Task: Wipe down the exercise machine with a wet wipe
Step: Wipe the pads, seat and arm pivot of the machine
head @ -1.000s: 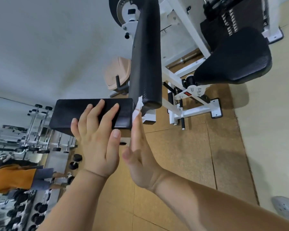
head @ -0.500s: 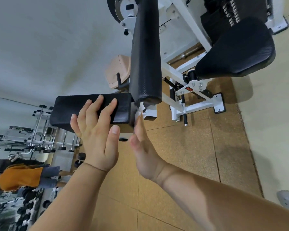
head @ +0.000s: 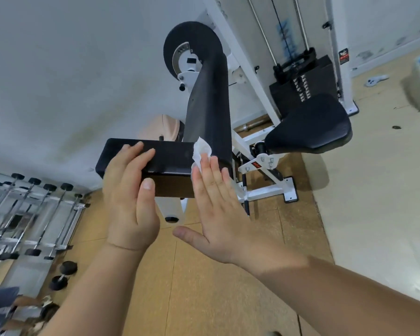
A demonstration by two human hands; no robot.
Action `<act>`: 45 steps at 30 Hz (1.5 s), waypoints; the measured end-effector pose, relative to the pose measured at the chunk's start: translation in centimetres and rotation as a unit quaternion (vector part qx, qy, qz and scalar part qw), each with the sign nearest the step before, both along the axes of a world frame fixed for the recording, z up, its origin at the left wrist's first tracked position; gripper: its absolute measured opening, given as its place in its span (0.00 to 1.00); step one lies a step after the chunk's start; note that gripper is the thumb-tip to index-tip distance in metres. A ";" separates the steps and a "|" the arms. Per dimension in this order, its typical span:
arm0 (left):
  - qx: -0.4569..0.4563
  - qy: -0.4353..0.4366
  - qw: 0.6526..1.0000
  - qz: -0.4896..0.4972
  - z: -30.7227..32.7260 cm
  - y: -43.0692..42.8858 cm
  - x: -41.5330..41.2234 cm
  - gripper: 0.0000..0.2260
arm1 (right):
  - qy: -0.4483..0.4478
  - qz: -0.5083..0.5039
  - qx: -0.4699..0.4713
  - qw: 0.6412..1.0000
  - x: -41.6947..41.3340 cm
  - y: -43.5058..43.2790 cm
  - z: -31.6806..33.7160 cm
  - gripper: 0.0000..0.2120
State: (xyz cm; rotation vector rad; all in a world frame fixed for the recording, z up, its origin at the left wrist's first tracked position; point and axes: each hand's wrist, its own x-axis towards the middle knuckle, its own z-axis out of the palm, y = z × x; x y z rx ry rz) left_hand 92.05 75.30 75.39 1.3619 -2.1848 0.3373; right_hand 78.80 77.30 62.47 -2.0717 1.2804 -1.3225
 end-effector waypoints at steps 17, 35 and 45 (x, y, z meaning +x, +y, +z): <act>0.295 0.222 0.899 -0.235 1.3 -5.1 14.0 0.23 | 0.064 -0.281 -0.043 0.957 14.2 -1.2 3.3 0.46; 0.285 0.219 0.893 -0.272 1.6 -7.8 15.5 0.20 | 0.014 -0.350 -0.092 0.932 20.7 -4.9 3.2 0.47; 0.201 0.088 0.892 -0.396 1.9 -12.8 16.9 0.23 | -0.157 -0.537 -0.032 0.828 18.7 -7.8 1.9 0.46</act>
